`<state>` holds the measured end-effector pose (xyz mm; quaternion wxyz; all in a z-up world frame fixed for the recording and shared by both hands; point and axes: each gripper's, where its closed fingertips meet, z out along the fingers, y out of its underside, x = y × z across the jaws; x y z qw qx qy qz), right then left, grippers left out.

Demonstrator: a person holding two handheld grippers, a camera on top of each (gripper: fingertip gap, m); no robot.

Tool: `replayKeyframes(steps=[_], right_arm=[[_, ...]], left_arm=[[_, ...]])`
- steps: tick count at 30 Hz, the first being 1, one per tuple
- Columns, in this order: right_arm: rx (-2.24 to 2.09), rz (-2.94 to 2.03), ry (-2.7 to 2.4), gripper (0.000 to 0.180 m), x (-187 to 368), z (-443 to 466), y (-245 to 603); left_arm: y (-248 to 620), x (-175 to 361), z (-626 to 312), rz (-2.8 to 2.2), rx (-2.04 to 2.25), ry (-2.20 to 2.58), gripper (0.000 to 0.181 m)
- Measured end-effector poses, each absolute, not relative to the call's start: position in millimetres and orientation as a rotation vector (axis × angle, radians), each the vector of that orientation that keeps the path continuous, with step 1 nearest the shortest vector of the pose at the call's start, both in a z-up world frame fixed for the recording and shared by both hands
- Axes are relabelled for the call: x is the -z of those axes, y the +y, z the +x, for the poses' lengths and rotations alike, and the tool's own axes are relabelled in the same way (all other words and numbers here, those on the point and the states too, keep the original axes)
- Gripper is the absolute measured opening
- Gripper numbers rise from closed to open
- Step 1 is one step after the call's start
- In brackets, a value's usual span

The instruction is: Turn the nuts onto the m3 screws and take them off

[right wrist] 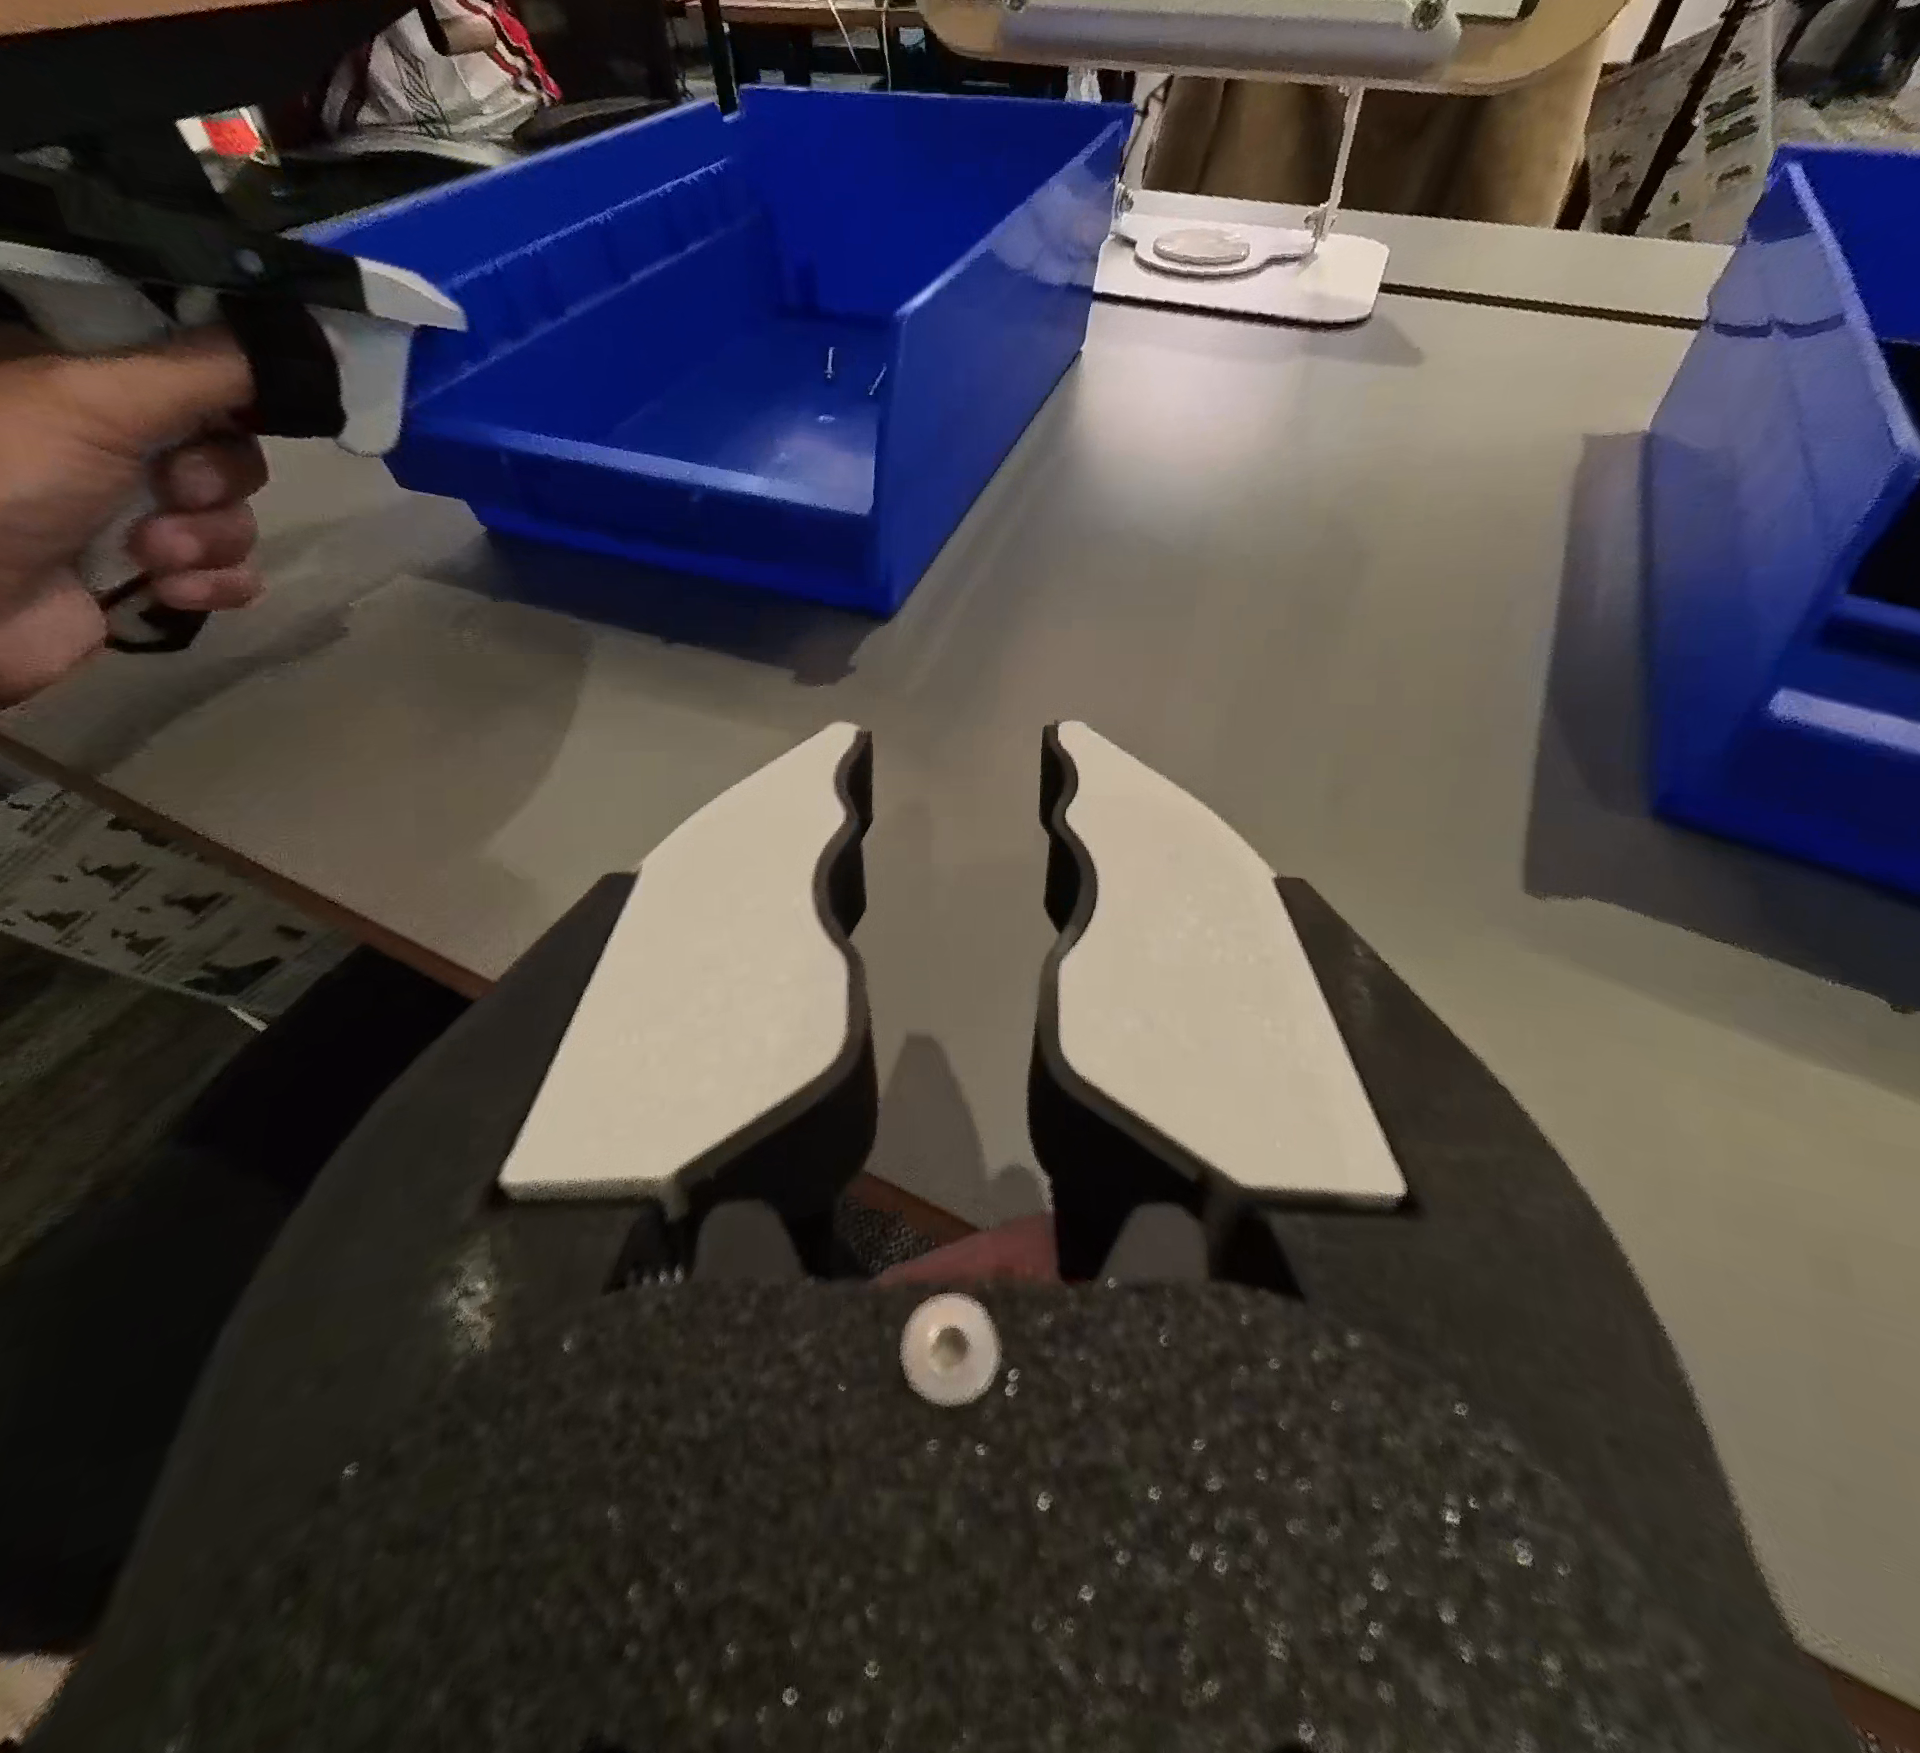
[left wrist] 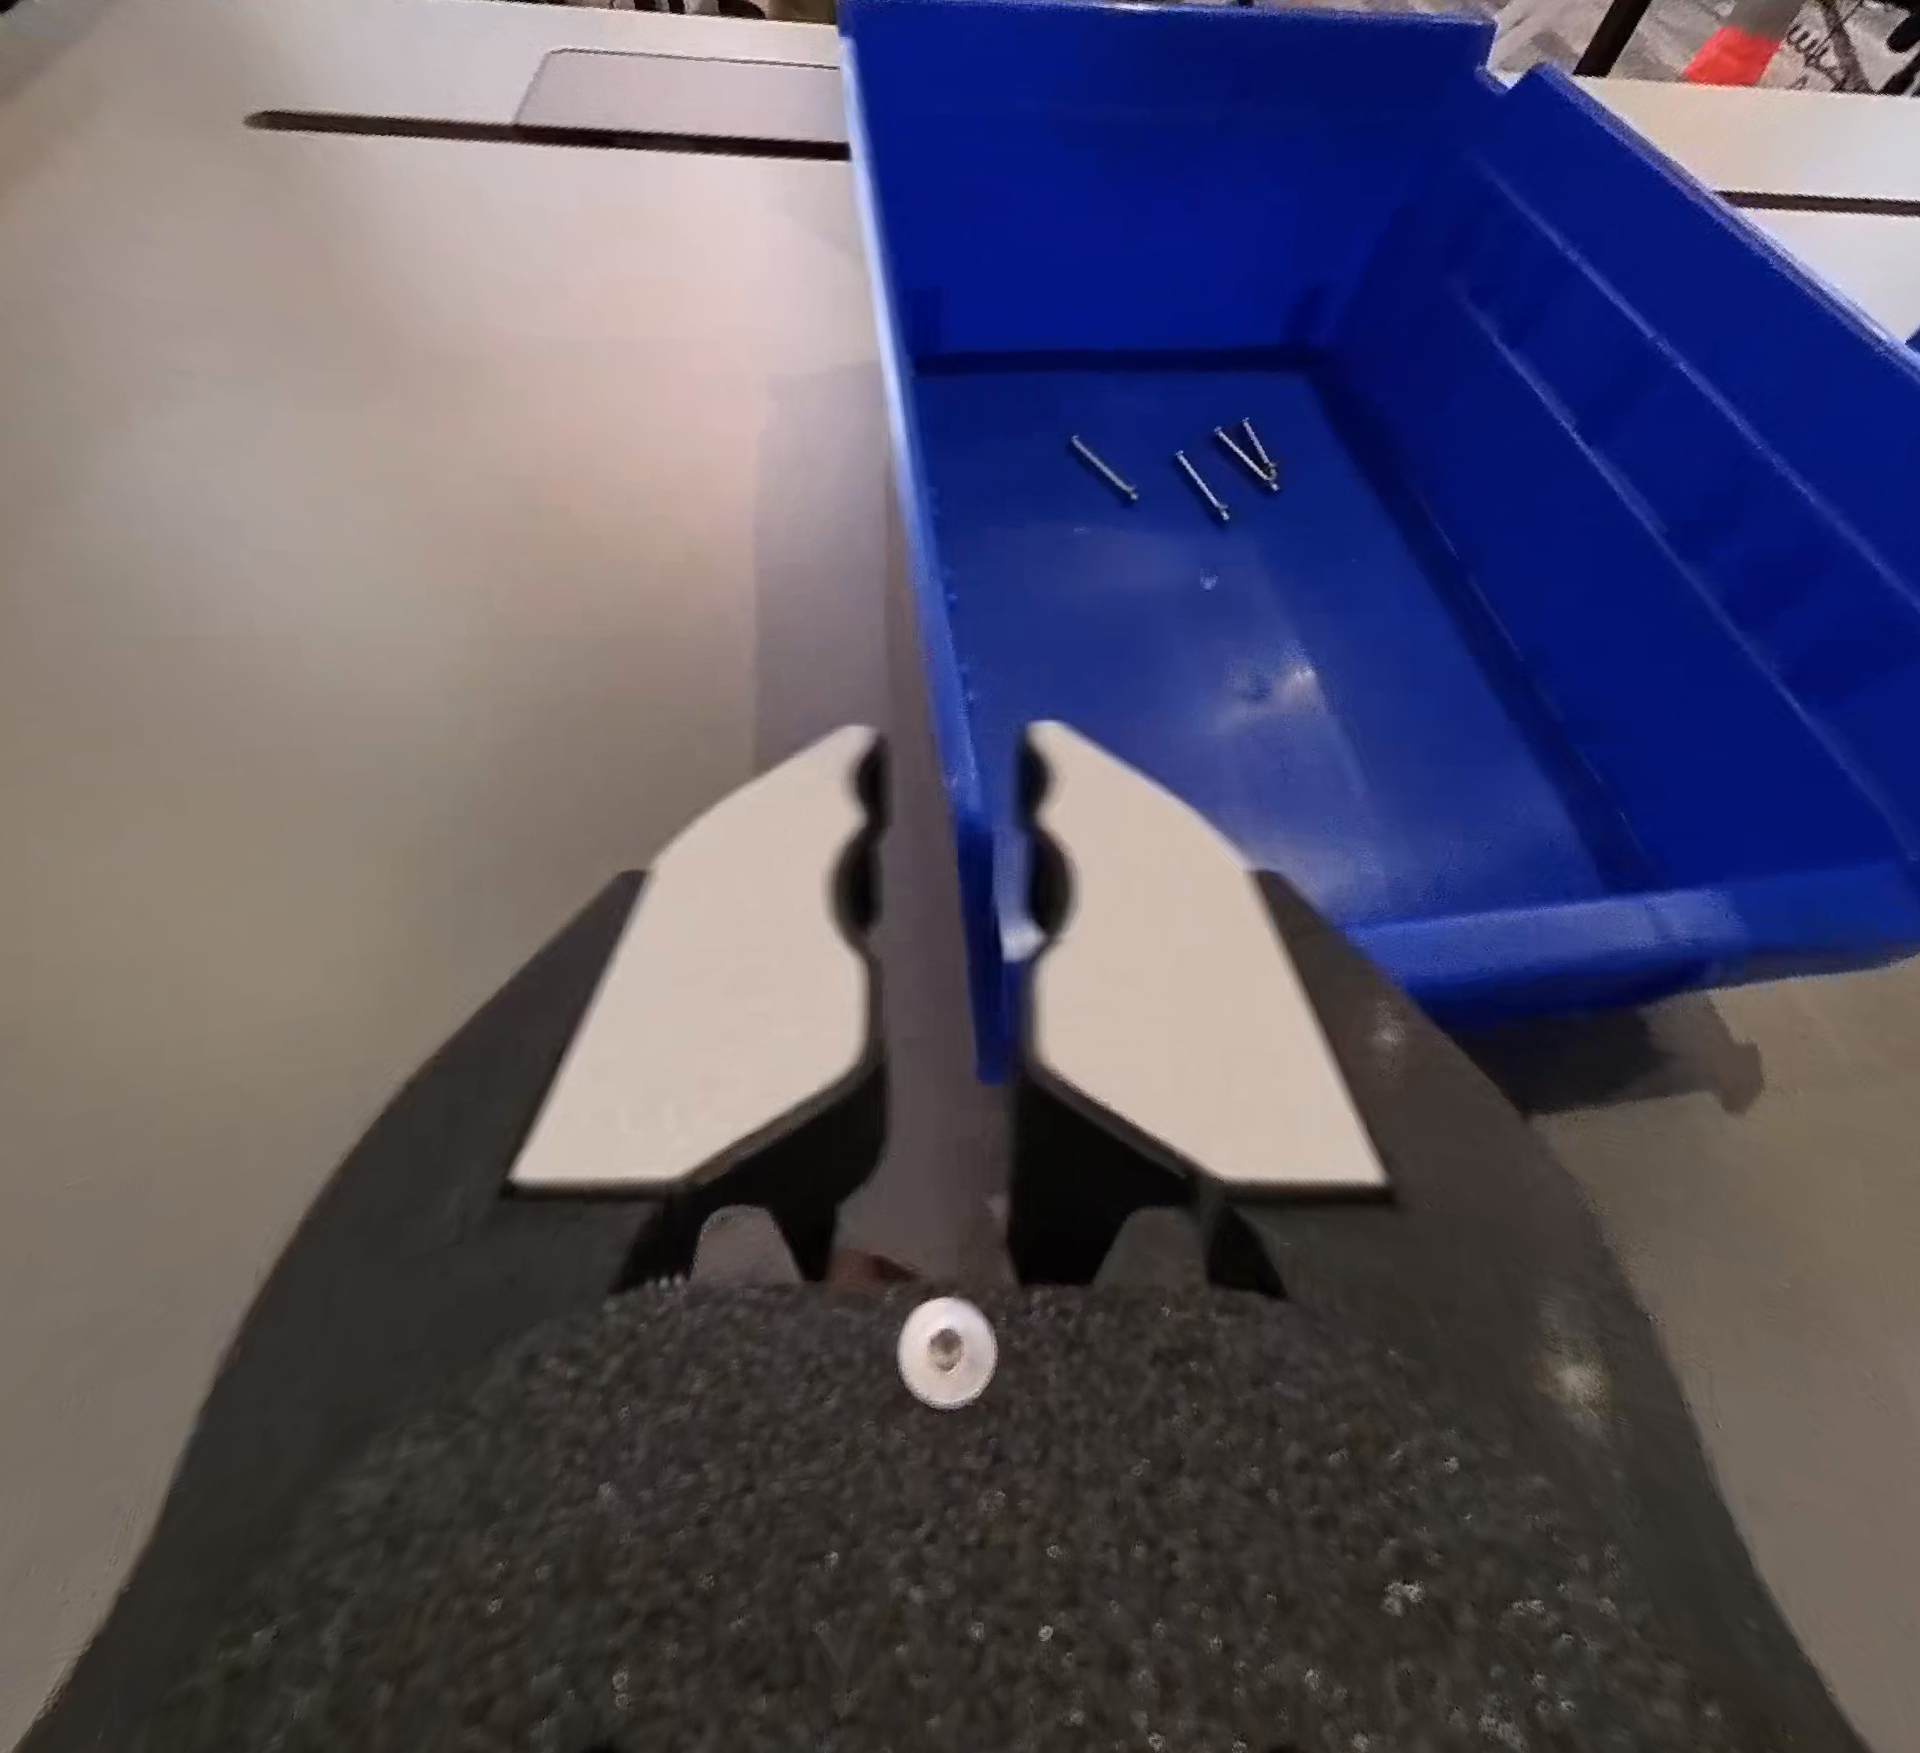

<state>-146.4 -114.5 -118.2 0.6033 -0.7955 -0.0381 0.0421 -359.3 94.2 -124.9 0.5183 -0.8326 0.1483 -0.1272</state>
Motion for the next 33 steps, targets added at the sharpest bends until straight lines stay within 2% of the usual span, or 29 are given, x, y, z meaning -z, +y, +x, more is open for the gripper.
replayKeyframes(steps=[1,9,22,30,31,33], right_arm=[[-0.094,-1.841,-0.087,0.03,117.6,-146.4,-113.7],[-0.116,-1.874,-0.085,0.027,128.4,-146.6,-105.7],[-0.138,-1.893,-0.113,0.025,131.8,-159.1,-91.7],[-0.058,-1.891,-0.102,0.025,128.2,-146.6,-87.5],[-0.032,-1.89,-0.085,0.026,126.2,-136.3,-87.6],[0.032,-1.877,-0.054,0.028,118.1,-107.2,-90.2]], left_arm=[[95.7,124.5,-358.1,-1.992,0.296,0.361,0.004],[106.9,123.5,-395.6,-1.988,0.337,0.316,0.002],[143.2,123.4,-543.2,-2.002,0.255,0.357,0.003],[154.1,123.4,-570.7,-2.003,0.256,0.393,0.003],[152.1,121.9,-572.2,-1.998,0.245,0.389,0.004],[144.1,102.8,-579.9,-1.938,0.213,0.335,0.034]])
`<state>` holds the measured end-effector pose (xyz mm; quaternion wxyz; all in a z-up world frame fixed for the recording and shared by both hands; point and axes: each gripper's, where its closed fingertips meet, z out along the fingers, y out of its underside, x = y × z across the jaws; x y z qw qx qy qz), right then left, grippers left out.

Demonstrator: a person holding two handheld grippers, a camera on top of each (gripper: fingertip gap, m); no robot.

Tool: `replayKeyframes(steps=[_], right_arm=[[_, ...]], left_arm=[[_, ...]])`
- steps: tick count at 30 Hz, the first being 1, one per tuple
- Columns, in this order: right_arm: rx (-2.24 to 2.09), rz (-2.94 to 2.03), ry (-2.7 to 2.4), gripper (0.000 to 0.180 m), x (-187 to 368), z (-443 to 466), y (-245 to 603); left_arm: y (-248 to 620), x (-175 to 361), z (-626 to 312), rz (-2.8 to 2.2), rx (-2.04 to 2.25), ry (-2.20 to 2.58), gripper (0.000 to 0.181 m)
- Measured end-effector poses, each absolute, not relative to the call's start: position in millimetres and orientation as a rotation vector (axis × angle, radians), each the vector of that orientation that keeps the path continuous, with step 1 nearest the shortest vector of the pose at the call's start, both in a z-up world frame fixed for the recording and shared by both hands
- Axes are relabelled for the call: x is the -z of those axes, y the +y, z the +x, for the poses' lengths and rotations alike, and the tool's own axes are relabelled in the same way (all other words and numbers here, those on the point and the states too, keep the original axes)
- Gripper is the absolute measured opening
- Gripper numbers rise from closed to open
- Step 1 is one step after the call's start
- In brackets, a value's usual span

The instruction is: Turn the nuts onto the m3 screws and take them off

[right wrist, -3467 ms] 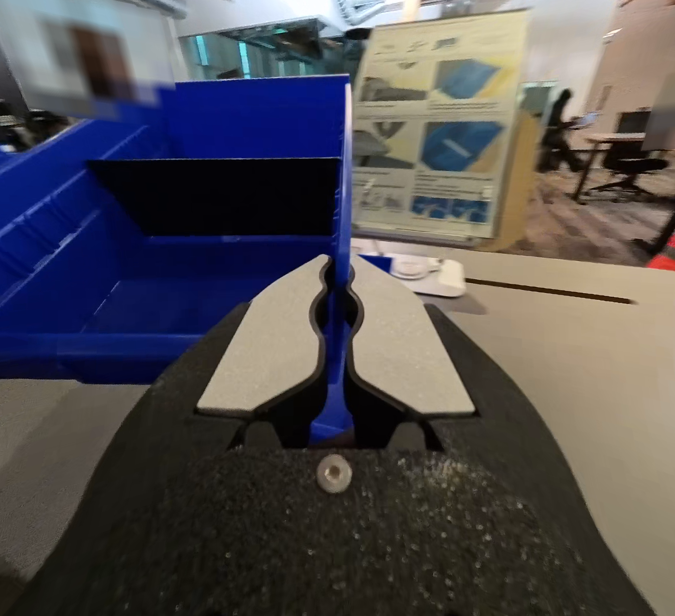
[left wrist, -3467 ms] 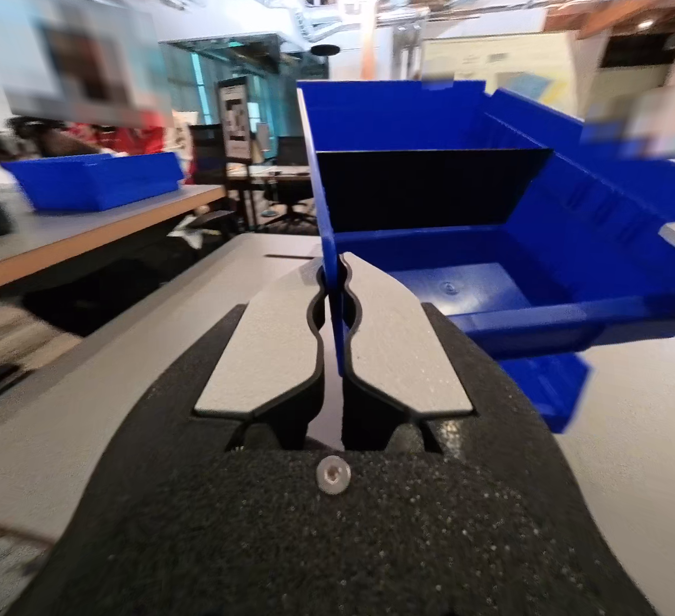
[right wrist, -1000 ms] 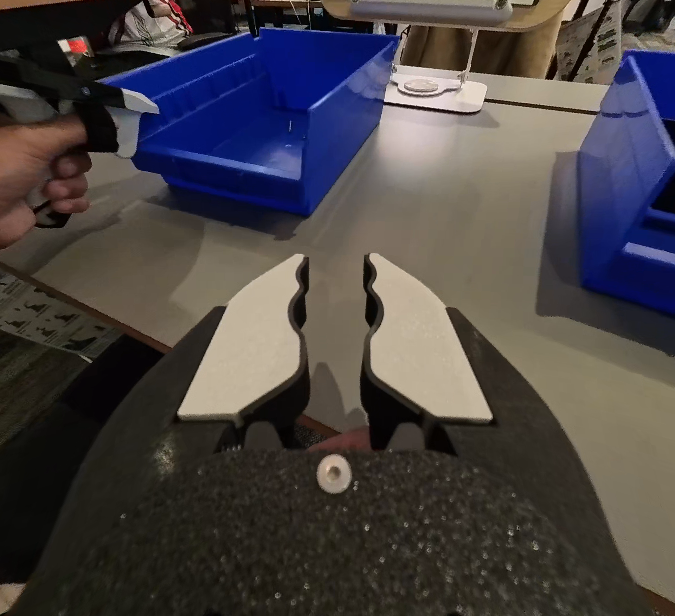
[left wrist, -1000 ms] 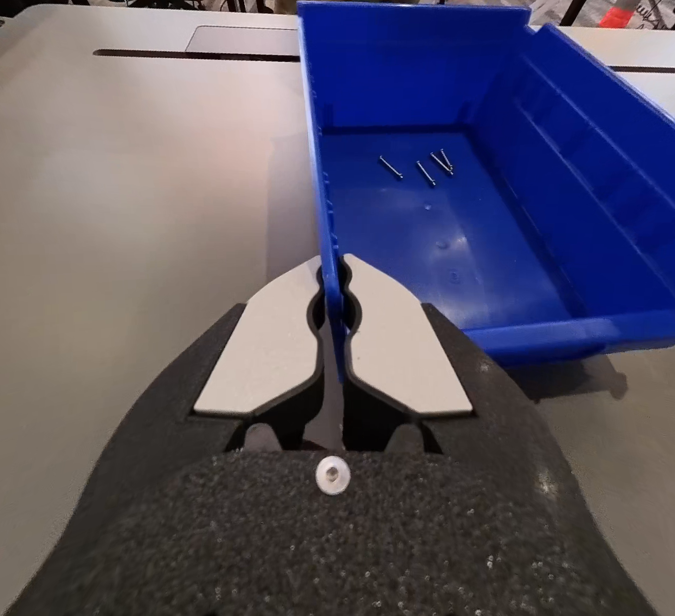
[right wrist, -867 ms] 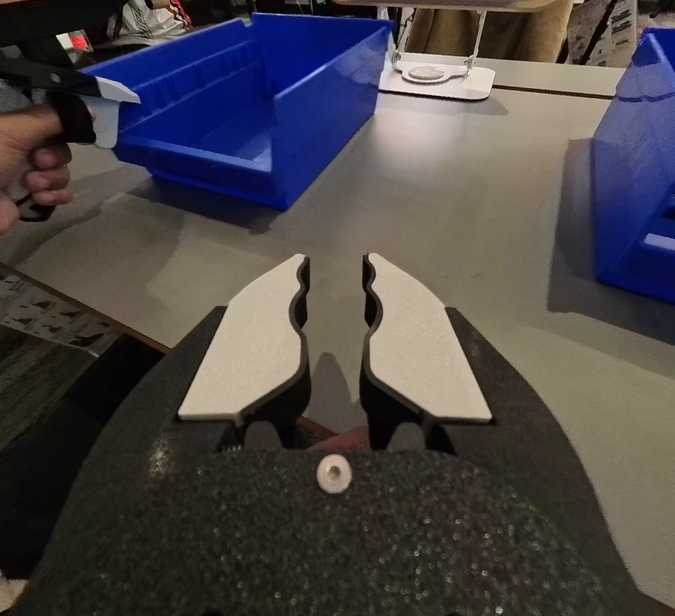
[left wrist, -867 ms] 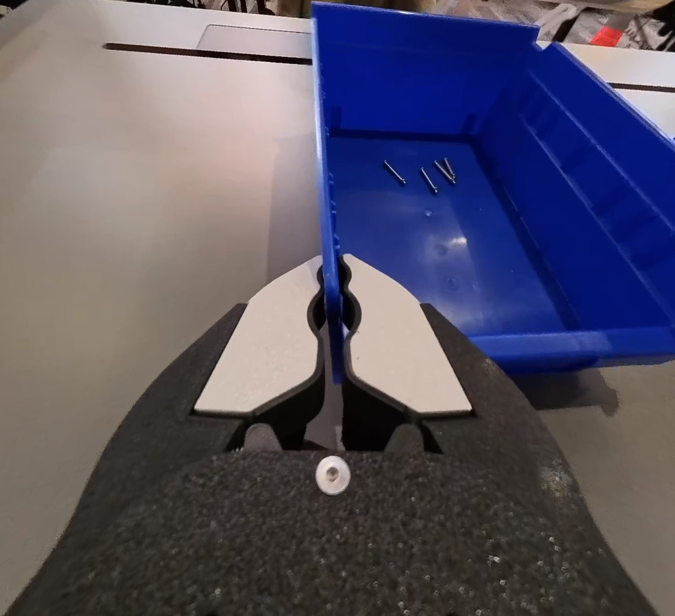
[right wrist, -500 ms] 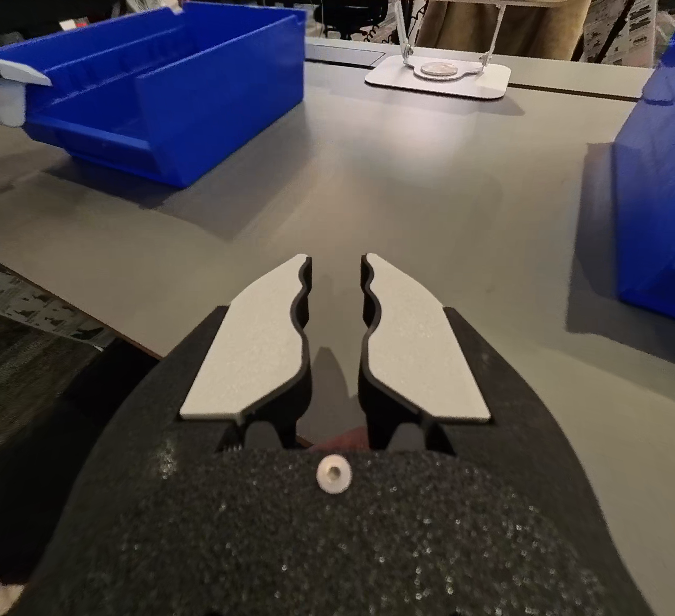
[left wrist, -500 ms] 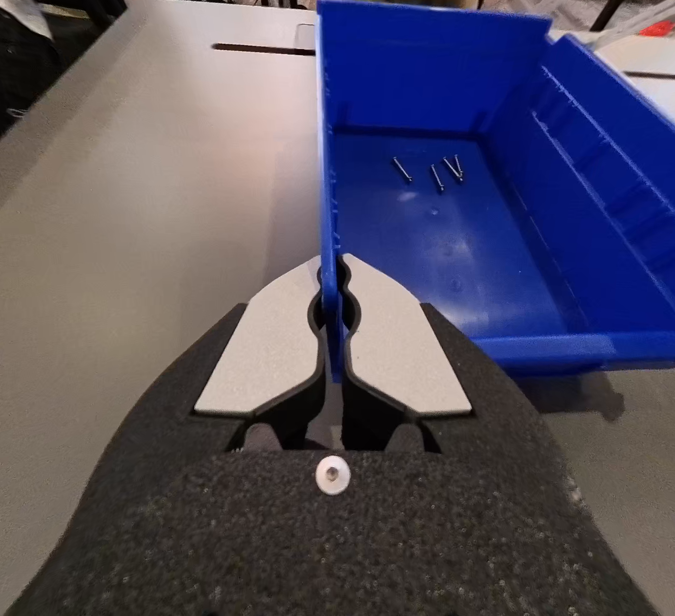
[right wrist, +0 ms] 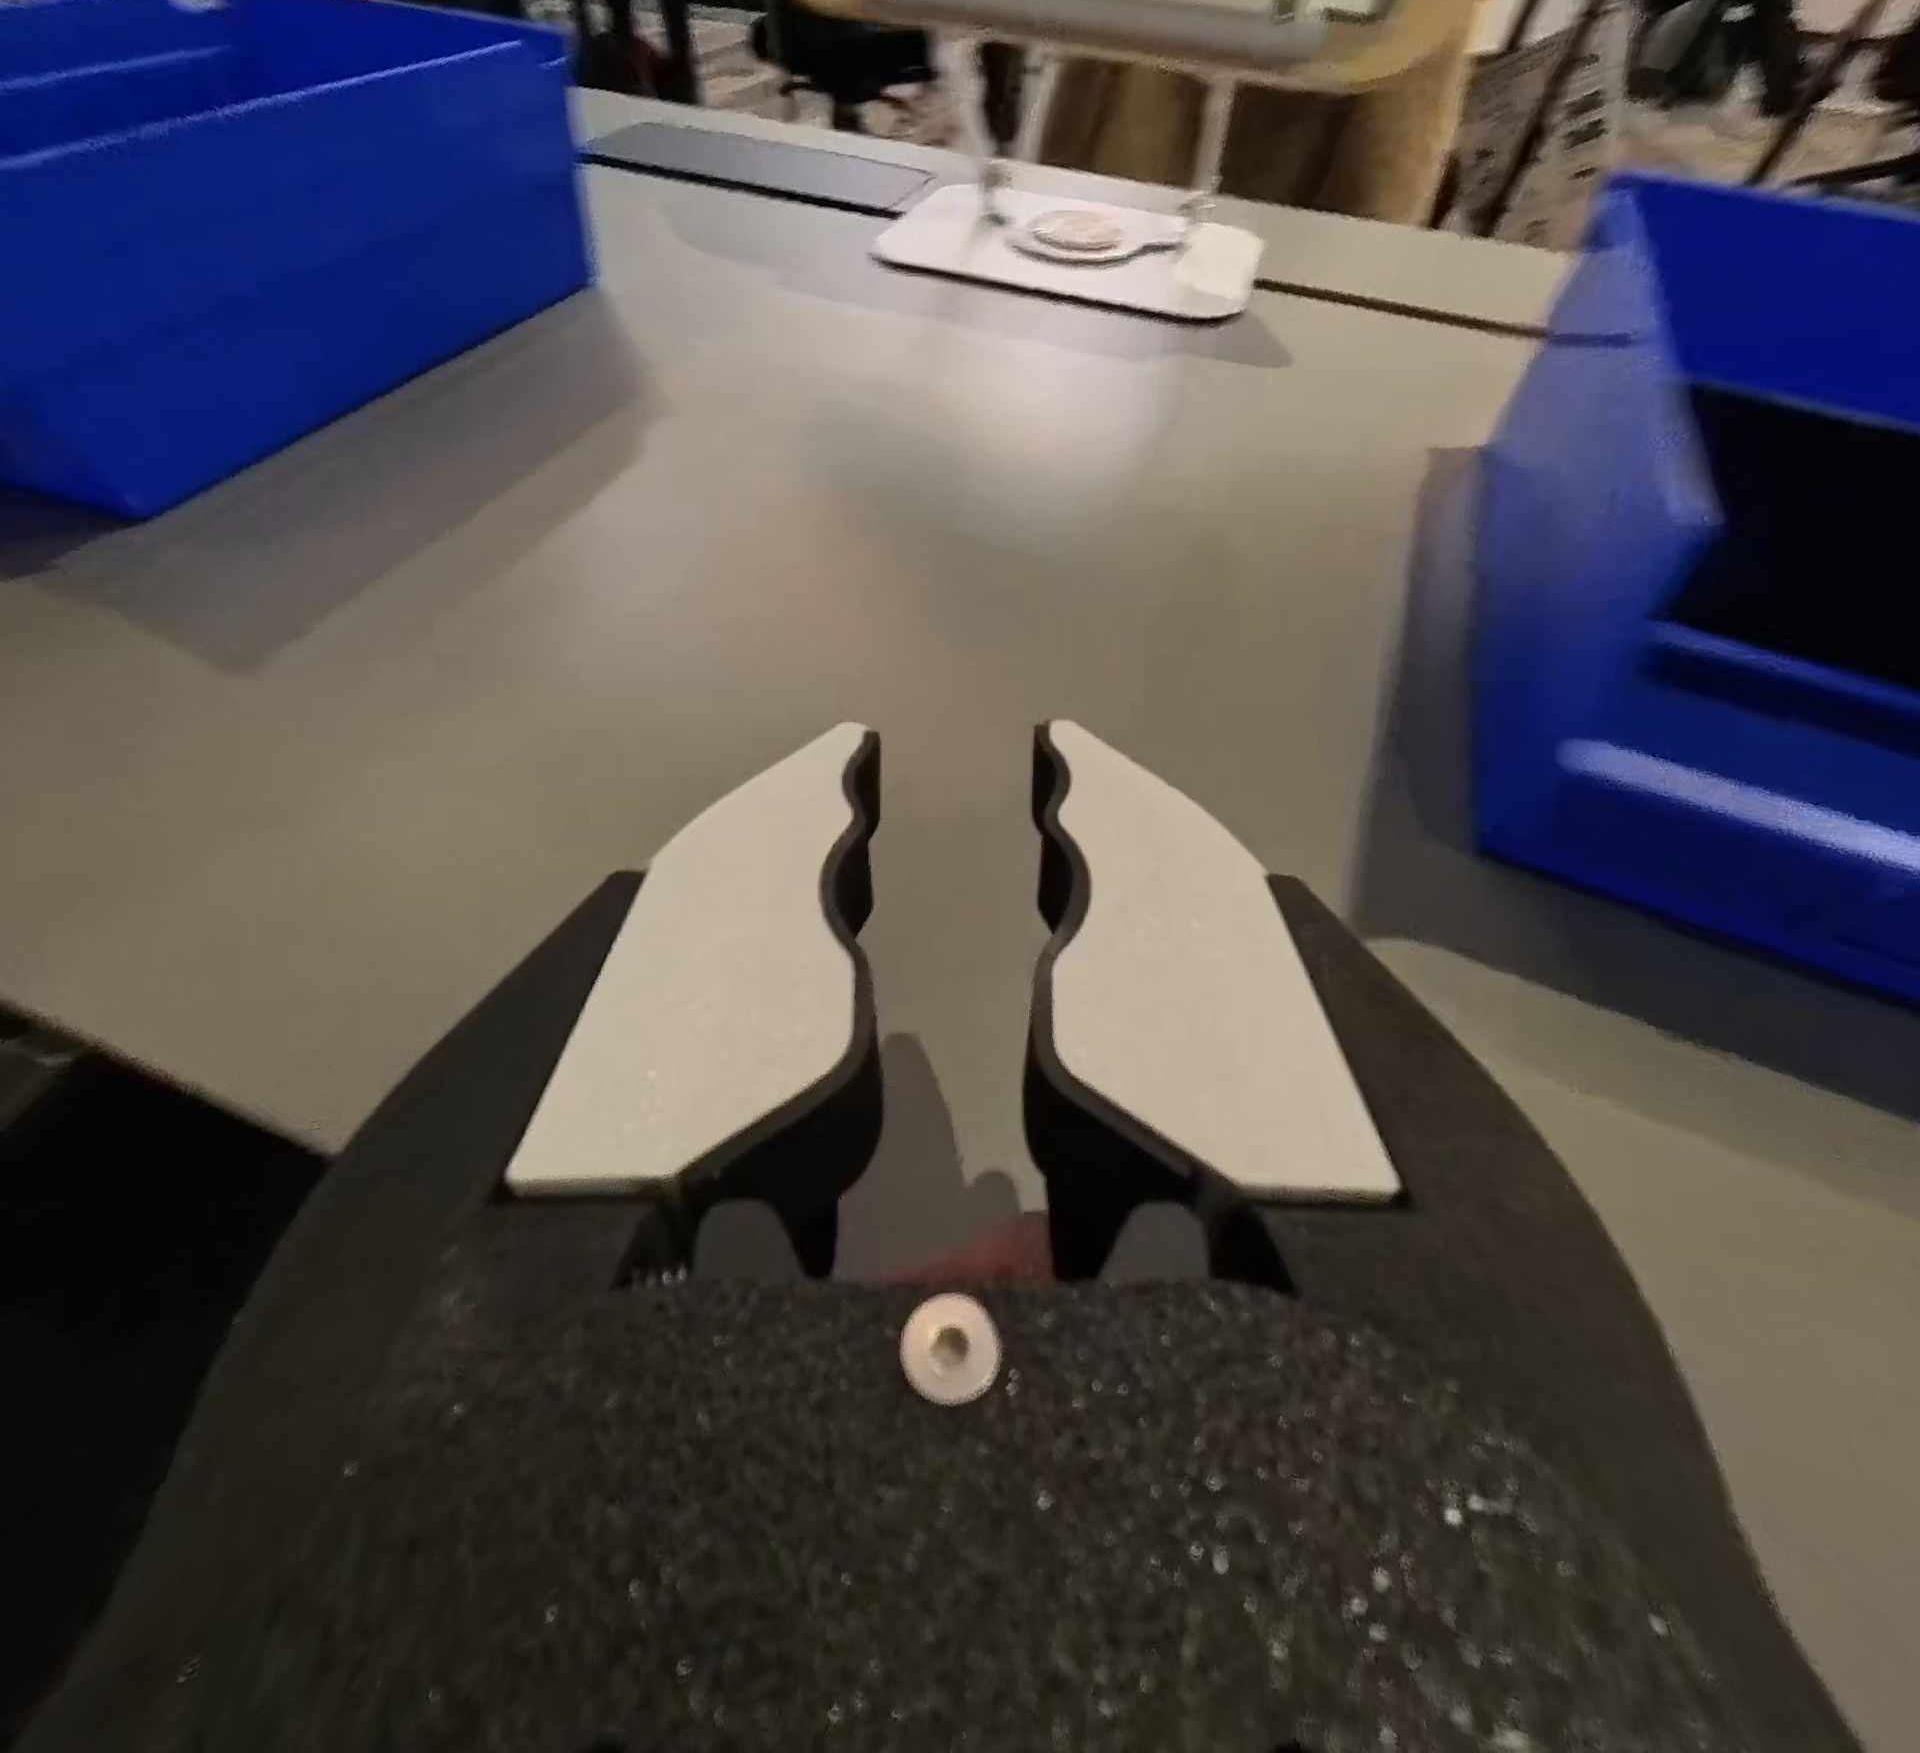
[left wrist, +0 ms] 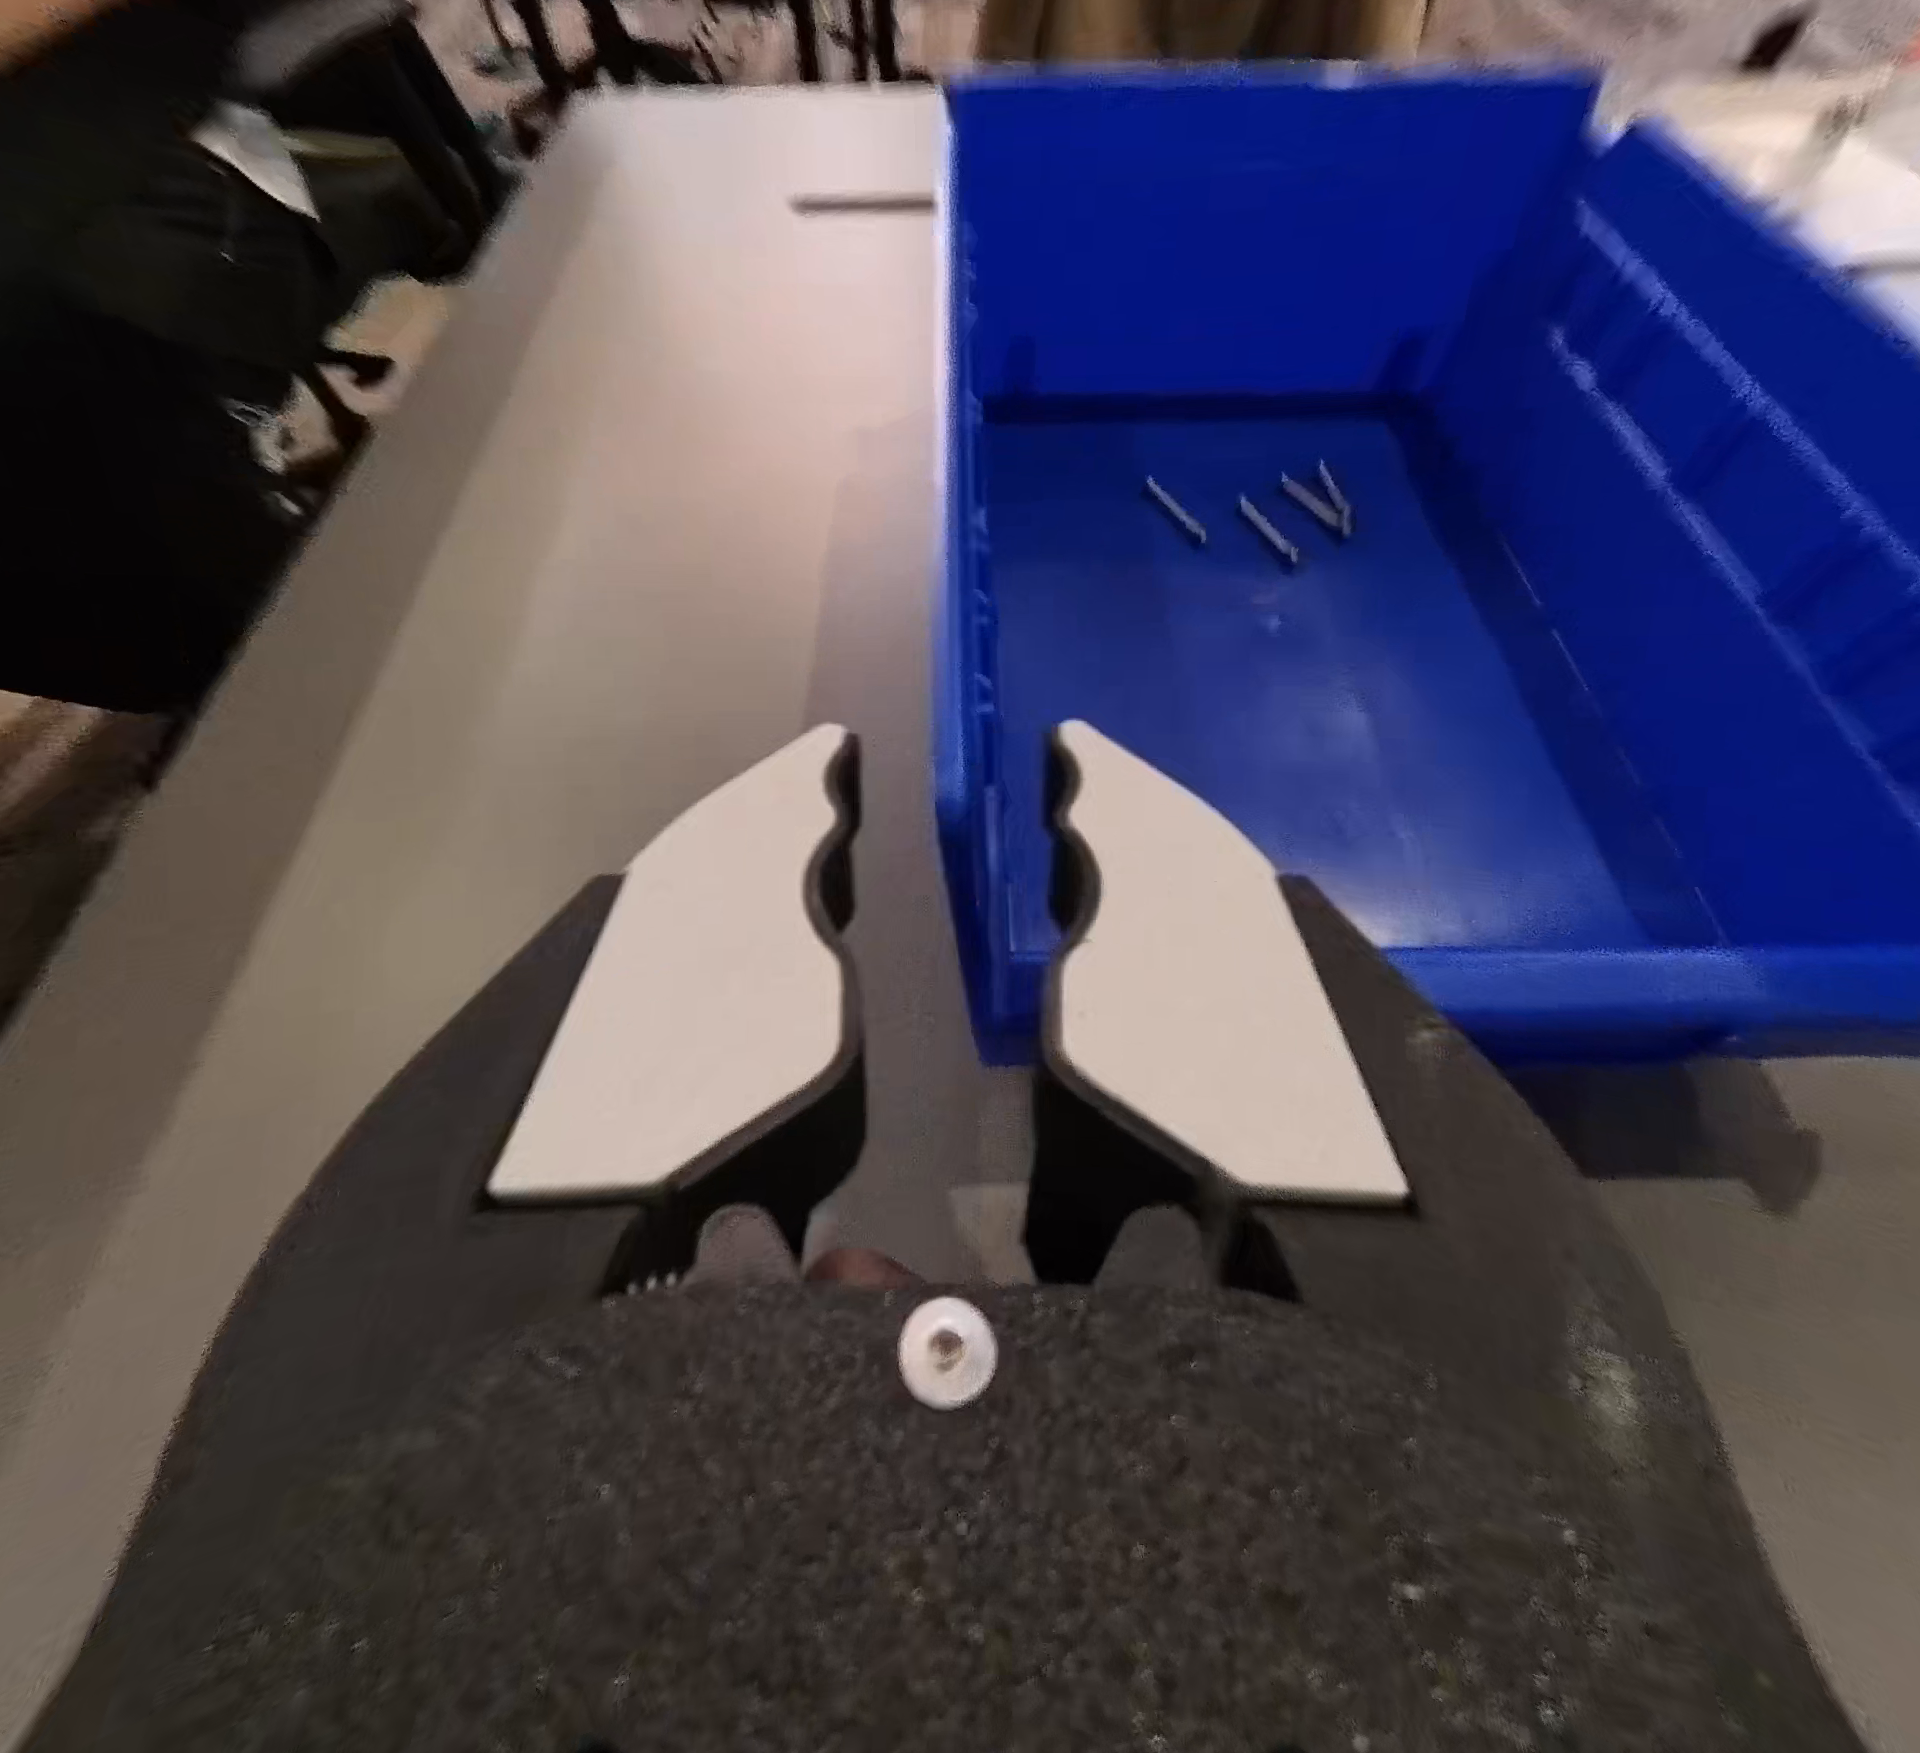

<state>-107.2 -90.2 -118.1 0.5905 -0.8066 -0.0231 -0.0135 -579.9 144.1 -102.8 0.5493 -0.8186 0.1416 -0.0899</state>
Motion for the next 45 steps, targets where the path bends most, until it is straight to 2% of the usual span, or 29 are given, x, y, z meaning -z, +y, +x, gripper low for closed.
replayKeyframes(steps=[4,7,11,14,16,20,22,23,24,25,27,32,45], right_arm=[[0.236,-1.826,0.099,0.027,94.0,-3.2,-112.7],[0.346,-1.804,0.262,0.029,88.4,87.4,-136.1],[0.418,-1.814,0.364,0.034,97.0,172.0,-144.7],[0.424,-1.845,0.391,0.04,108.1,205.0,-137.1],[0.445,-1.813,0.413,0.04,104.4,219.9,-137.1],[0.337,-1.866,0.416,0.04,115.4,231.0,-123.9],[0.305,-1.908,0.381,0.03,122.2,231.1,-114.8],[0.301,-1.919,0.368,0.016,125.0,232.1,-111.5],[0.271,-1.918,0.35,0.005,126.2,230.2,-107.2],[0.248,-1.907,0.356,0.004,125.7,230.7,-104.9],[0.215,-1.882,0.341,0.003,121.8,229.5,-102.0],[0.181,-1.827,0.326,0.003,108.3,224.2,-117.9],[0.124,-1.935,0.358,0.003,127.0,250.8,-127.6]], left_arm=[[100.3,23.2,-571.2,-1.73,0.173,0.278,0.038],[59.9,-5.6,-478.3,-1.685,0.332,0.41,0.04],[5.8,25.1,-291.3,-1.768,0.595,0.617,0.054],[-33.2,49.7,-154.6,-1.754,0.704,0.625,0.043],[-47.5,67.2,-76.3,-1.72,0.648,0.659,0.043],[-47.9,106.1,19.2,-1.775,0.547,0.63,0.043],[-44.6,122.6,39.8,-1.849,0.555,0.598,0.043],[-44.1,126.9,46.5,-1.88,0.579,0.585,0.037],[-42.0,128.1,49.1,-1.897,0.586,0.56,0.021],[-38.6,127.4,48.8,-1.9,0.569,0.53,0.008],[-35.8,125.8,47.5,-1.891,0.508,0.509,0.006],[-57.9,112.2,40.4,-1.819,0.464,0.48,0.006],[-74.4,127.4,65.8,-1.879,0.475,0.544,0.008]])
